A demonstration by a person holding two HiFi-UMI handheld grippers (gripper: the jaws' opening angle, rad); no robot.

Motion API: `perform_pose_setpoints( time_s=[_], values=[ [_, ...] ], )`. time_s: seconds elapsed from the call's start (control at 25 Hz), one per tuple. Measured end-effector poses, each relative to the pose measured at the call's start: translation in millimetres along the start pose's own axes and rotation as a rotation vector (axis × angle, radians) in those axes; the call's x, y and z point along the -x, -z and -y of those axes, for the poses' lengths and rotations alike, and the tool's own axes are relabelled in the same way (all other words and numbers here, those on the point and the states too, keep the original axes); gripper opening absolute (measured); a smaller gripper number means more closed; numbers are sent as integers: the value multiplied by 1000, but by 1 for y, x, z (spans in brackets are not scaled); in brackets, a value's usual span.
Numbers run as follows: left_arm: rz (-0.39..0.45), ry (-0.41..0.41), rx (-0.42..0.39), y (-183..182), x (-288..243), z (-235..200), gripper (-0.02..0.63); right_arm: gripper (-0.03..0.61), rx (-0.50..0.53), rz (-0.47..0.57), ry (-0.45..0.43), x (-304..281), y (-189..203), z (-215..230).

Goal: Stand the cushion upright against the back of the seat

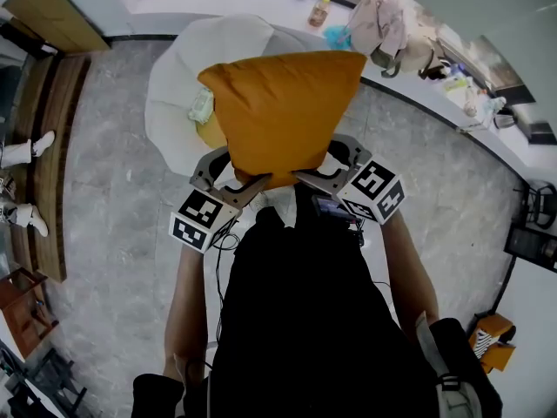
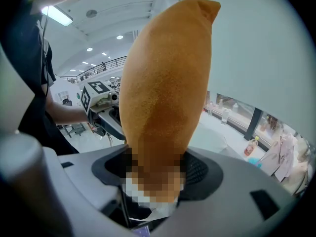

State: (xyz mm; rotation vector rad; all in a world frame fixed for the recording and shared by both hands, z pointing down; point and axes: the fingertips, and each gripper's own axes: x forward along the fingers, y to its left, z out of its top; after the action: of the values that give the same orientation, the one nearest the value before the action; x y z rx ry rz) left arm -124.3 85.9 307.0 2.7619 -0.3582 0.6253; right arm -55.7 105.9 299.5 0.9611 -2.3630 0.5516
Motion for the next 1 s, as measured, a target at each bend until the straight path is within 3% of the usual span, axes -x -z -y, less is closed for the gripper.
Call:
perform_pose_setpoints(
  time_s=[0.48,1.0],
  values=[
    [-36,-100,33,-32,-40,-49,322,298,52,26,-104,-18,-24,72],
    [-86,-208,122,-90,-142,-101,324,296,103,24,-214,-11,-37,206]
  ],
)
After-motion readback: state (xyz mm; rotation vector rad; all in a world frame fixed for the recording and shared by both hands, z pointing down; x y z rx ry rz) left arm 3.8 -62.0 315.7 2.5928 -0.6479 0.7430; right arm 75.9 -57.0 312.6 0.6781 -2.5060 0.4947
